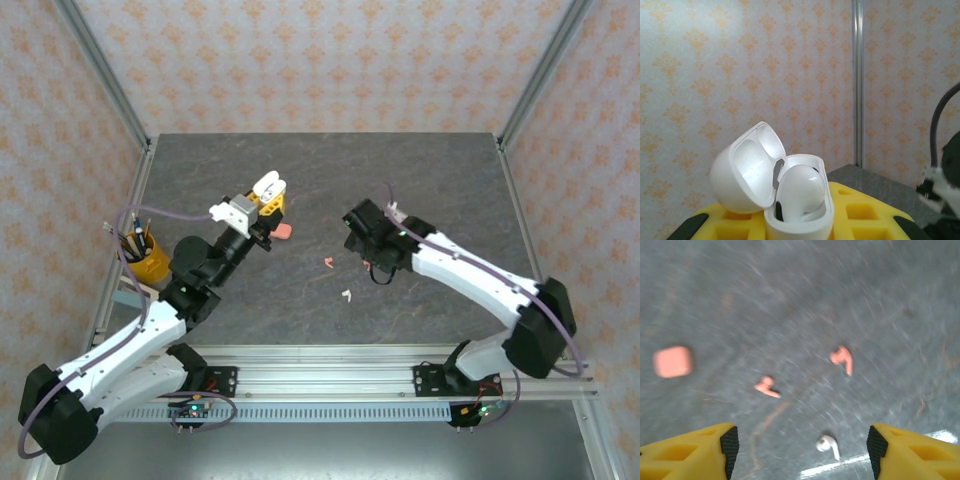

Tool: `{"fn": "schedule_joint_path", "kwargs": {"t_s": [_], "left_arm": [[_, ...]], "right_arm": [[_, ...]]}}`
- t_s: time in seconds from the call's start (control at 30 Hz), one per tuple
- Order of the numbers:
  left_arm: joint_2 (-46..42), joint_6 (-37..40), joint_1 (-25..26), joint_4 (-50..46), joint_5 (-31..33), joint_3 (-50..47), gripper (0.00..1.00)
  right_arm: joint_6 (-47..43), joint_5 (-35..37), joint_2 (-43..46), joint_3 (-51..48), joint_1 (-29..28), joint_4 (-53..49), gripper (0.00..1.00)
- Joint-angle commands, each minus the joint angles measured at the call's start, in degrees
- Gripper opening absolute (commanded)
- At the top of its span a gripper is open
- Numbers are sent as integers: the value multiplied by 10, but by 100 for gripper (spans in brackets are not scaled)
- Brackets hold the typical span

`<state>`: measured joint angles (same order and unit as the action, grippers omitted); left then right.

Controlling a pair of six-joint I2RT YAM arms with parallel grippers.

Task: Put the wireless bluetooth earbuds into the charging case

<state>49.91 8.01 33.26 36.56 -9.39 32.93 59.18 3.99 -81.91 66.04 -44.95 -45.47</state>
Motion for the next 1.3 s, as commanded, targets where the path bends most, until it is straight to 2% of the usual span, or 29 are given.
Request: {"fn": "schedule_joint_path", "kwargs": {"t_s": [0.0, 0.13, 0.33, 0.5, 0.67, 0.83, 1.0, 1.27], "left_arm": [[-17, 4, -4, -2, 10, -10, 0], [-28, -2, -4, -2, 11, -17, 0], [-49, -8, -4, -3, 16, -35, 0], [-70, -9, -4, -12, 21, -45, 0], [-74, -9, -4, -16, 17, -45, 0], [-75, -7, -4, -18, 13, -40, 0], [-75, -5, -5, -22, 13, -40, 0], [-71, -5, -4, -28, 9, -34, 0]], "right_arm": [[117, -37, -21, -21, -5, -6, 69], [169, -50, -63, -24, -18, 15, 69], [168, -56, -134, 10, -45, 12, 69], [54, -36, -178, 53, -59, -12, 68], [-196, -45, -212, 97, -60, -56, 70], [-340, -52, -215, 88, -56, -103, 72], [-378, -64, -235, 80, -54, -115, 70], [-379, -84, -266, 85, -53, -97, 66]]}}
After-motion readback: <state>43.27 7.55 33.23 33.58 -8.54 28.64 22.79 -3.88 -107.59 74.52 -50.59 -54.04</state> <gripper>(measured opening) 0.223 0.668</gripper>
